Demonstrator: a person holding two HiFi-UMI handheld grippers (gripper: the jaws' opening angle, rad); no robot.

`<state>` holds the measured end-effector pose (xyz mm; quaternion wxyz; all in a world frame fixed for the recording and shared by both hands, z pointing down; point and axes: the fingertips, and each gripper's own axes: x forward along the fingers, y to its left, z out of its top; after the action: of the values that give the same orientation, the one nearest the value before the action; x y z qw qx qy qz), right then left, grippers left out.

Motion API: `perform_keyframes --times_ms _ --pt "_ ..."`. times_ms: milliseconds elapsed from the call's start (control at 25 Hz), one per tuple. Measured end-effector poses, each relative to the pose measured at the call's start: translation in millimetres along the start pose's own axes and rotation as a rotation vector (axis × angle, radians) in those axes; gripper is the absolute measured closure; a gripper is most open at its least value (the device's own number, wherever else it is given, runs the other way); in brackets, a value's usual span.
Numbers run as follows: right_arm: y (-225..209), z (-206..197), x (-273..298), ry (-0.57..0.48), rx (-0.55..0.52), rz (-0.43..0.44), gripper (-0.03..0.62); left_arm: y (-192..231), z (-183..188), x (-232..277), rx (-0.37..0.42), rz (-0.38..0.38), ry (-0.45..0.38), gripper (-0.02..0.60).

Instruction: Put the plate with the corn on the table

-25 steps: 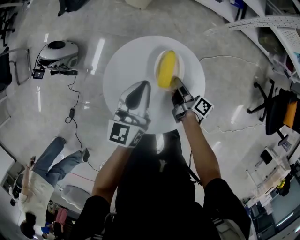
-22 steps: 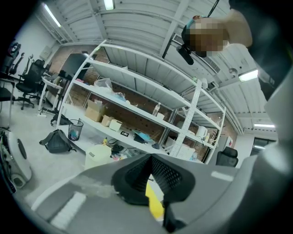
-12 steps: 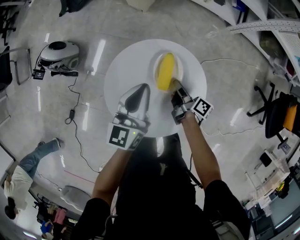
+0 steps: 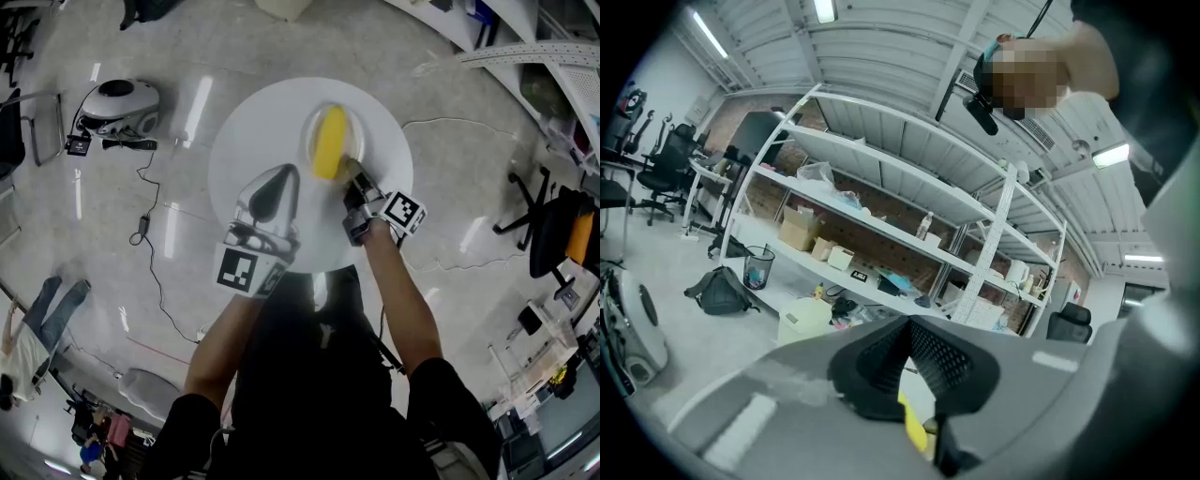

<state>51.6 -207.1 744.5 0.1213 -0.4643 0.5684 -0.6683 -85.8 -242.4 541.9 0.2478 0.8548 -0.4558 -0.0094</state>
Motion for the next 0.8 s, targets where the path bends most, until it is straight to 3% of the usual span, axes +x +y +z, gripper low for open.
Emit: perform_keyframes --times_ms 80,800 --pt "8 0 5 0.002 -0.005 0.04 0.56 -1 0 0 -0.001 -0.001 0.0 0.58" --pt "6 3 4 0.034 -0.168 -0.143 0.546 -15 1 2 -0.013 -0.022 0.003 0.579"
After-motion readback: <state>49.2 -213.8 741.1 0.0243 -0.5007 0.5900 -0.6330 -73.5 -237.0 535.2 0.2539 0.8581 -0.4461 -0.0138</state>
